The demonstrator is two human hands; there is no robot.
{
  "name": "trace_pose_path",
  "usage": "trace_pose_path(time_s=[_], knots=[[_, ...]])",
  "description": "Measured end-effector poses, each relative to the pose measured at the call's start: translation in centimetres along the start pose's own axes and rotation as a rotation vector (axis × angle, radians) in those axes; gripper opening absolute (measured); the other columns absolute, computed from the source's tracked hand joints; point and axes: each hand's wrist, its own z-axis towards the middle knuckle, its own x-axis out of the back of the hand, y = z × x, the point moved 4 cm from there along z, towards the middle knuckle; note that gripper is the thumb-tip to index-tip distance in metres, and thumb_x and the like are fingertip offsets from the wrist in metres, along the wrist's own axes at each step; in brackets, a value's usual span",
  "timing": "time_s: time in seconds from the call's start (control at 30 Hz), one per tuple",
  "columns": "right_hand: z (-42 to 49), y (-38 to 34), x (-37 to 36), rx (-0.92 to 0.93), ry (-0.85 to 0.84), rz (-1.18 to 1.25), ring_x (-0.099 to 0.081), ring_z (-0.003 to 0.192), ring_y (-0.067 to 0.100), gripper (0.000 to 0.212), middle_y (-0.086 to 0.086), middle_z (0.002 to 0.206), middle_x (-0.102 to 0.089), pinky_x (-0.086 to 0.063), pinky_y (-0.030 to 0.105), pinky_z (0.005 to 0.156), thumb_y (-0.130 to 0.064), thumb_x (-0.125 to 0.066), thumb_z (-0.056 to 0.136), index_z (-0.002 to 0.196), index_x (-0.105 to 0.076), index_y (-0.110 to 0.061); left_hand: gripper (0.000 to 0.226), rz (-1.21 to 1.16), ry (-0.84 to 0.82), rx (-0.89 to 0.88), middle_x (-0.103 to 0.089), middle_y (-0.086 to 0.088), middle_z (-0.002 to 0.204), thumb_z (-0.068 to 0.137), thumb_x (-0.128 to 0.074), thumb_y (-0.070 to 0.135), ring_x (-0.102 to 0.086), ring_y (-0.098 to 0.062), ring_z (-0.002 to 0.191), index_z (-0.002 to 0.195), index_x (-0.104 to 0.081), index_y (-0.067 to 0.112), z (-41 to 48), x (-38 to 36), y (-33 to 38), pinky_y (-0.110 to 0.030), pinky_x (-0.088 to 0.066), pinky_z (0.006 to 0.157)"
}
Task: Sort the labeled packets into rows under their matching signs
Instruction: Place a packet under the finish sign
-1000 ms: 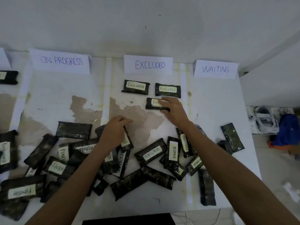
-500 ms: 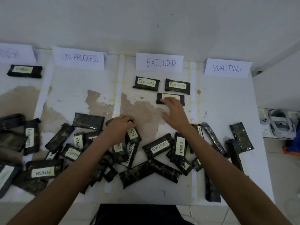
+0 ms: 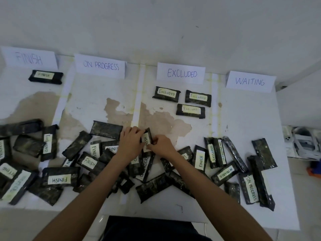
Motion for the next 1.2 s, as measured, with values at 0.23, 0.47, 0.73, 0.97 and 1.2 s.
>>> trace_pose_path(time_s=[0.23, 0.47, 0.73, 0.97, 1.2], knots=[[-0.6, -1.4, 1.4, -0.046, 0.051, 0.285, -0.064, 0.062, 0.015, 0.015, 0.008, 0.084, -0.067, -0.053, 0.027, 0.052, -0.015, -0.071, 0.080, 0.076, -0.056, -0.018, 0.049, -0.430, 0.092, 0.117, -0.047, -0.008, 0.114, 0.089, -0.056, 0.028, -0.044, -0.024, 0.110, 0.134, -0.042, 0.013, -1.6, 1.4, 0.5, -0.035, -0.039, 0.094], [-2.1, -6.7, 1.9, 0.072, -0.073, 0.387, -0.064, 0.063, 0.009, 0.019, 0.011, 0.089, -0.068, -0.051, 0.015, 0.052, 0.003, -0.063, 0.082, 0.096, -0.062, -0.009, 0.055, -0.571, 0.051, 0.054, -0.048, -0.006, 0.110, 0.087, -0.059, 0.025, -0.047, -0.016, 0.098, 0.137, -0.038, 0.015, -1.8, 5.0, -1.9, -0.024, -0.039, 0.082], [-1.1, -13.2, -3.2, 0.166, -0.038, 0.232, -0.067, 0.087, 0.022, 0.028, 0.009, 0.096, -0.071, -0.057, 0.037, 0.083, -0.004, -0.057, 0.078, 0.102, -0.069, -0.012, 0.068, -0.350, 0.074, 0.024, -0.054, -0.010, 0.107, 0.070, -0.075, 0.025, -0.053, -0.026, 0.095, 0.129, -0.047, 0.010, -3.2, 8.9, -11.8, -0.035, -0.047, 0.077], [1.4, -19.9, -9.3, 0.241, -0.022, 0.060, -0.057, 0.097, 0.013, 0.031, 0.004, 0.113, -0.064, -0.043, 0.021, 0.081, -0.014, -0.058, 0.086, 0.117, -0.060, -0.013, 0.056, -0.058, 0.099, 0.034, -0.060, -0.008, 0.104, 0.061, -0.070, 0.006, -0.053, -0.031, 0.092, 0.114, -0.058, 0.014, -3.2, 13.9, -24.8, -0.040, -0.045, 0.074], [5.1, -25.9, -15.2, 0.291, 0.030, -0.043, -0.056, 0.090, 0.015, 0.032, 0.005, 0.115, -0.061, -0.045, 0.026, 0.078, -0.014, -0.057, 0.088, 0.119, -0.058, -0.012, 0.056, 0.020, 0.106, 0.064, -0.052, -0.017, 0.109, 0.066, -0.075, 0.011, -0.053, -0.036, 0.093, 0.118, -0.056, 0.007, -0.7, 17.7, -36.5, -0.045, -0.048, 0.077]])
